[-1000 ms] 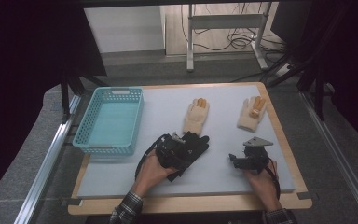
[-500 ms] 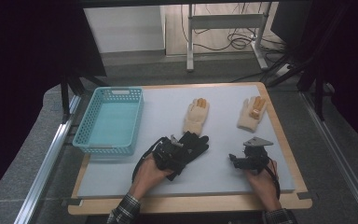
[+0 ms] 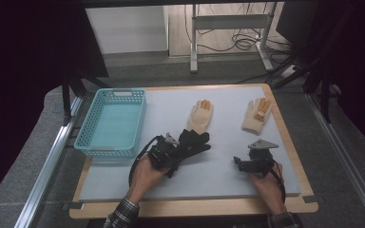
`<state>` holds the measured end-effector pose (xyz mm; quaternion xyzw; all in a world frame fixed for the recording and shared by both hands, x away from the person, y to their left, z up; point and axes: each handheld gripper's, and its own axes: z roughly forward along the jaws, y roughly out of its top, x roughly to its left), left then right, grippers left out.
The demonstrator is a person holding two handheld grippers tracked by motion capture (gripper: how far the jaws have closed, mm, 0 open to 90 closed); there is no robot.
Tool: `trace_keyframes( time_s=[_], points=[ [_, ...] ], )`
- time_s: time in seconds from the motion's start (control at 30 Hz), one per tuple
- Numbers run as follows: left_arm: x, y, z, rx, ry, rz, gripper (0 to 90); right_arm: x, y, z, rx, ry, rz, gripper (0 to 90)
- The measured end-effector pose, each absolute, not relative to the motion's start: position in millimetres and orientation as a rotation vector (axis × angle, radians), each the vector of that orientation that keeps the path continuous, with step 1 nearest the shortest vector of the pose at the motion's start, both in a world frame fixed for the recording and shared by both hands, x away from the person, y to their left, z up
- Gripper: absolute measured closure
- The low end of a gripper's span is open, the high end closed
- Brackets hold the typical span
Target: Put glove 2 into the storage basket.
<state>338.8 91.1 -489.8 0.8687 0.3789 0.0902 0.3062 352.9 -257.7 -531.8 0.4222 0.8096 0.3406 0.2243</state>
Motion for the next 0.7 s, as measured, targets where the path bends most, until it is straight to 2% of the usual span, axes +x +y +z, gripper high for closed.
trace_keyframes(
  time_s=[0.7],
  points=[
    [369.6, 134.2, -423.9, 2.207, 1.131, 0.399, 61.9, 352.7, -257.7, -531.7, 1.164, 2.234, 0.940, 18.0]
  ],
)
